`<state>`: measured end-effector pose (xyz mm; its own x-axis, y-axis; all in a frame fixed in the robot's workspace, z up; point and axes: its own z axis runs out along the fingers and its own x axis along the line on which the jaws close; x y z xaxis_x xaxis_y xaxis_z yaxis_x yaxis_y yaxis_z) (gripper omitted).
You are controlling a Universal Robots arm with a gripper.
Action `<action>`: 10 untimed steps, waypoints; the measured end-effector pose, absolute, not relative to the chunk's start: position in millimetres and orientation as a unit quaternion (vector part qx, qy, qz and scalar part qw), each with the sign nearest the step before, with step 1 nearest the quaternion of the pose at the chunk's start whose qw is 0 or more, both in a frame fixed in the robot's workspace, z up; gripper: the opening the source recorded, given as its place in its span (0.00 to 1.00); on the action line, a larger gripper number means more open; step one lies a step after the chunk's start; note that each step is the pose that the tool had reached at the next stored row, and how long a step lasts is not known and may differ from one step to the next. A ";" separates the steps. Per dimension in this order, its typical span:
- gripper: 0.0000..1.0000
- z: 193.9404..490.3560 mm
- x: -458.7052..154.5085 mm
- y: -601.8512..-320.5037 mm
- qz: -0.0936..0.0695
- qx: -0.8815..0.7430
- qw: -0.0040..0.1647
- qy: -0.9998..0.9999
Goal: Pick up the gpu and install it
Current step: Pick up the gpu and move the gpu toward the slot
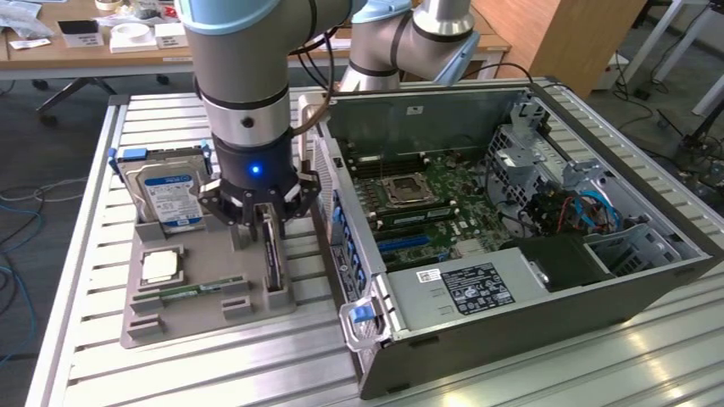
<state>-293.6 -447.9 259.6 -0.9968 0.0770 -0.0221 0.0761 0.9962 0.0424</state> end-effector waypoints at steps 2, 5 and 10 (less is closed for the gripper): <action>0.42 257.6 -293.6 -447.9 0.021 0.038 0.012 0.999; 0.42 257.1 -292.9 -447.9 0.021 0.038 0.012 0.999; 0.42 253.4 -292.6 -447.9 0.021 0.038 0.012 0.999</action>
<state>-292.6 -447.9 253.4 -0.9968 0.0771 -0.0221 0.0761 0.9962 0.0425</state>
